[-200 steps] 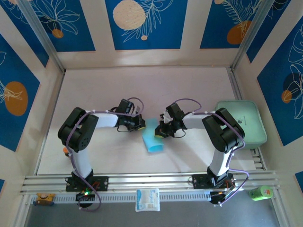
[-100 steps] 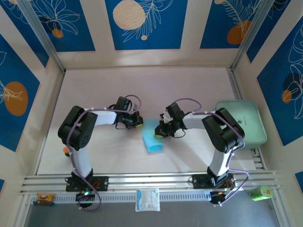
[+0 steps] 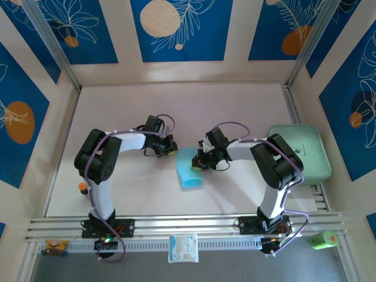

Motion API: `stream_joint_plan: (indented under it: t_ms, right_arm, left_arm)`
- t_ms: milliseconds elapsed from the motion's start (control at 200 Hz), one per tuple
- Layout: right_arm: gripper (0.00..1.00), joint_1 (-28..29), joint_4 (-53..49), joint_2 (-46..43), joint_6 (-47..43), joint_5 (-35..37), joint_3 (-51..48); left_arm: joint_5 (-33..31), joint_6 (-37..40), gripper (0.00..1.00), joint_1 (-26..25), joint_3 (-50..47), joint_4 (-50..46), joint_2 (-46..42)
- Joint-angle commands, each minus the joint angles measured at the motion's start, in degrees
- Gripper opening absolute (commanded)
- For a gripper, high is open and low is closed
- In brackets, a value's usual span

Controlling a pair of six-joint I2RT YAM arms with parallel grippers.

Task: Fold a paper plane with a square sheet of paper (pick it up from the middle)
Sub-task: First fold the square sheet of paper in half at the center of the table.

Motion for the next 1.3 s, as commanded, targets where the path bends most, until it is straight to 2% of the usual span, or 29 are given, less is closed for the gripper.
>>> stream_joint_plan:
  t_ms: [0, 505, 895, 1120, 1295]
  right_arm:
    - [0.00, -0.42, -7.11, 2.03, -0.38, 3.54, -2.71]
    - [0.00, -0.42, -7.01, 1.66, 0.21, 3.98, -3.05]
    - [0.00, -0.35, -6.84, 1.32, 0.75, 4.32, -3.01]
    - [0.00, -0.21, -6.01, 1.06, 1.90, 4.43, -2.95]
    - [0.00, -0.07, -5.96, 0.62, 2.23, 4.77, -2.90]
  left_arm:
    - [-7.32, -0.22, 0.00, 2.60, 1.58, -1.72, 2.52]
    - [-8.87, -1.56, 0.00, 2.84, 4.89, -3.14, 3.60]
    - [-10.34, -0.13, 0.00, 2.82, 7.89, -8.66, 1.69]
    - [-4.93, -0.32, 0.00, 0.80, 4.13, -5.87, -4.89]
    - [0.35, -4.90, 0.00, -3.51, -5.53, 3.47, -10.17]
